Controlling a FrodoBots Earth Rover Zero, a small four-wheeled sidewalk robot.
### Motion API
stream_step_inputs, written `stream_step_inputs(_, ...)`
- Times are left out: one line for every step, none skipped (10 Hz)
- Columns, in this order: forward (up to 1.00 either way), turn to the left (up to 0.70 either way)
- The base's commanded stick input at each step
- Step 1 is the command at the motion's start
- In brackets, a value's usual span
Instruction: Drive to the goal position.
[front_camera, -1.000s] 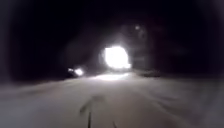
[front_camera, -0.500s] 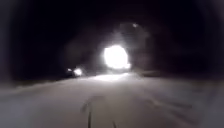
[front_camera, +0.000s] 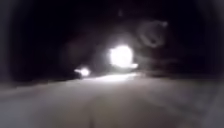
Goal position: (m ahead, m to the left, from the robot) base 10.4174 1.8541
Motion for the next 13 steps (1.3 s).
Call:
stream_step_inputs(1.0,0.0)
stream_step_inputs(1.0,0.0)
stream_step_inputs(1.0,0.0)
stream_step_inputs(1.0,0.0)
stream_step_inputs(1.0,0.0)
stream_step_inputs(1.0,0.0)
stream_step_inputs(1.0,0.0)
stream_step_inputs(1.0,0.0)
stream_step_inputs(1.0,0.0)
stream_step_inputs(1.0,0.0)
stream_step_inputs(1.0,0.0)
stream_step_inputs(1.0,0.0)
stream_step_inputs(1.0,0.0)
